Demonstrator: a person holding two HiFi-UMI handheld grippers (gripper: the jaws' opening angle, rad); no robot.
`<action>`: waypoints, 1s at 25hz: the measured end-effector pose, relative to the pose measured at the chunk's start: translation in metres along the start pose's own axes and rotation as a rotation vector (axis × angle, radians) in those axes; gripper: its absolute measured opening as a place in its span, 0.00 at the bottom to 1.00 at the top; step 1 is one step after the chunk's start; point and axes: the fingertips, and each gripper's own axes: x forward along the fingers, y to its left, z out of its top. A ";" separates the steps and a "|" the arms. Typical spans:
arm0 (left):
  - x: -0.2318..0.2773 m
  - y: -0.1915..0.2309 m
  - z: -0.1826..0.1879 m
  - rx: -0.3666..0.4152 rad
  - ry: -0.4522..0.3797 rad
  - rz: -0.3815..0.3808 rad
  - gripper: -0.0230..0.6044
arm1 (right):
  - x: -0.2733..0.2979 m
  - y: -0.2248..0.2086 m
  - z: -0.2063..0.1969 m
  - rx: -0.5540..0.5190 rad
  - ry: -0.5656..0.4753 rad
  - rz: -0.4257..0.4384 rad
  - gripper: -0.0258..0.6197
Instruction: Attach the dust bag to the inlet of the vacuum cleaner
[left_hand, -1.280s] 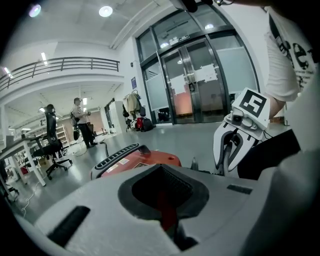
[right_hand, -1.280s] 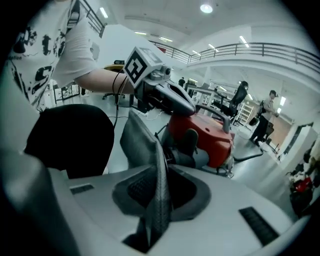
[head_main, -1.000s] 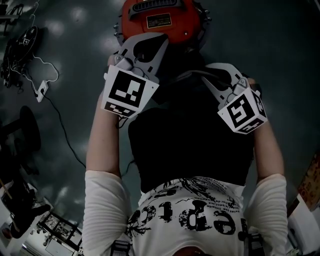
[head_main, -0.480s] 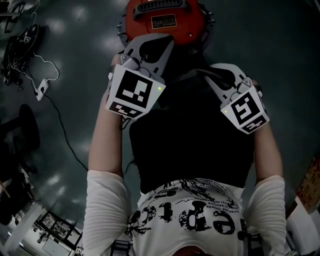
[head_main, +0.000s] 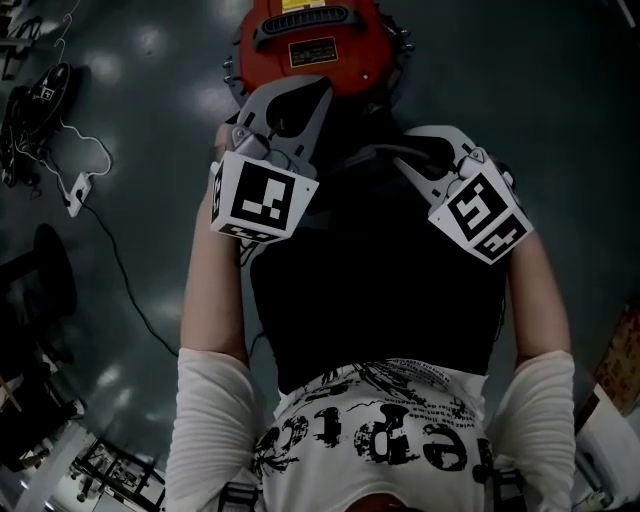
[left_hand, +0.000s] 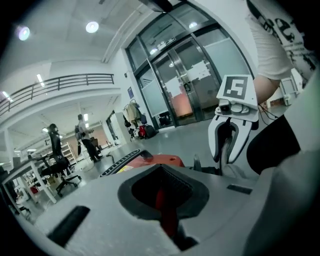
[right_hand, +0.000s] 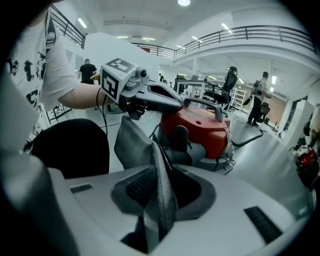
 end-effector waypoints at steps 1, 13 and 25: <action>-0.001 0.002 0.004 0.008 -0.032 0.028 0.04 | -0.003 0.000 -0.001 0.004 -0.016 -0.011 0.14; -0.072 0.073 0.089 -0.578 -0.315 0.301 0.04 | -0.156 -0.095 0.102 0.549 -0.645 -0.371 0.04; -0.216 0.110 0.327 -0.630 -0.113 0.365 0.04 | -0.379 -0.098 0.291 0.452 -0.557 -0.541 0.04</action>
